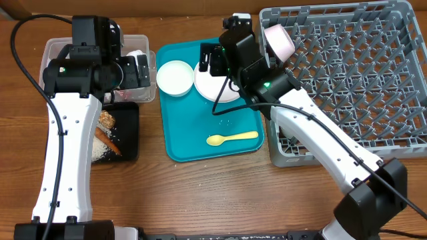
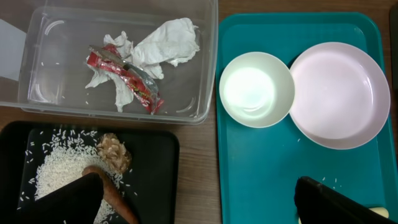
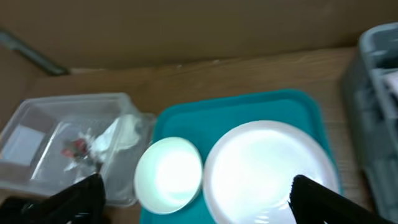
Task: Sort waste into correct bins and load items into the dishwasher
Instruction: 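Move the right gripper back to the teal tray and grasp the white bowl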
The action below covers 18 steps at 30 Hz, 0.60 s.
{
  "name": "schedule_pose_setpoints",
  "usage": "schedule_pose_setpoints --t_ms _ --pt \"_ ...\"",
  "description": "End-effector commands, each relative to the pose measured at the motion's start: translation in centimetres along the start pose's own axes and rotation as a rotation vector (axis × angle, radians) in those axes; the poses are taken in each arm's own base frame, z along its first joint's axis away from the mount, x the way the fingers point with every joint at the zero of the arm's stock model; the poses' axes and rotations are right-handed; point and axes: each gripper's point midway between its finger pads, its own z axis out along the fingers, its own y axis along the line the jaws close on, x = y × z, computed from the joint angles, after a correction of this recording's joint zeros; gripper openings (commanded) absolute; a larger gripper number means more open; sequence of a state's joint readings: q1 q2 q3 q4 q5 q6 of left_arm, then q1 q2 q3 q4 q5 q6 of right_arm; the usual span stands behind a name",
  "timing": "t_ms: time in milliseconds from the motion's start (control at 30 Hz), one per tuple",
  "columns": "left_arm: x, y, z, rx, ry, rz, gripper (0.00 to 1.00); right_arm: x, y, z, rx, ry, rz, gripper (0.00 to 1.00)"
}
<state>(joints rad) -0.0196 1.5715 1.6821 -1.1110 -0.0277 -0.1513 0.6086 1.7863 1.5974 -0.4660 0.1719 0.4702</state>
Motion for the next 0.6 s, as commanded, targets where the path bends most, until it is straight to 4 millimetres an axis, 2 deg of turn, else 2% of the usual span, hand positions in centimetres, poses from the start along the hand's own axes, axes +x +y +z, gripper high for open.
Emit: schedule_pose_setpoints --t_ms 0,133,300,433,500,567 --pt "-0.6 0.0 -0.3 -0.002 -0.017 -0.009 1.0 2.2 1.0 2.6 -0.052 0.067 0.083 0.95" --pt "-0.6 0.0 -0.3 -0.002 -0.017 -0.009 1.0 4.5 1.3 6.0 -0.051 0.09 0.117 0.95" --pt "-0.6 0.0 -0.3 -0.002 -0.017 -0.009 1.0 9.3 -0.1 10.6 -0.015 0.181 0.169 0.82" --pt "-0.6 0.0 -0.3 -0.002 -0.017 -0.009 1.0 12.0 -0.1 12.6 -0.035 0.237 0.167 0.71" --pt "-0.6 0.0 -0.3 -0.002 -0.017 -0.009 1.0 12.3 -0.2 12.9 -0.035 0.242 0.167 0.64" --pt "-0.6 0.0 -0.3 -0.002 -0.017 -0.009 1.0 12.8 -0.2 13.2 -0.032 0.247 0.171 0.61"
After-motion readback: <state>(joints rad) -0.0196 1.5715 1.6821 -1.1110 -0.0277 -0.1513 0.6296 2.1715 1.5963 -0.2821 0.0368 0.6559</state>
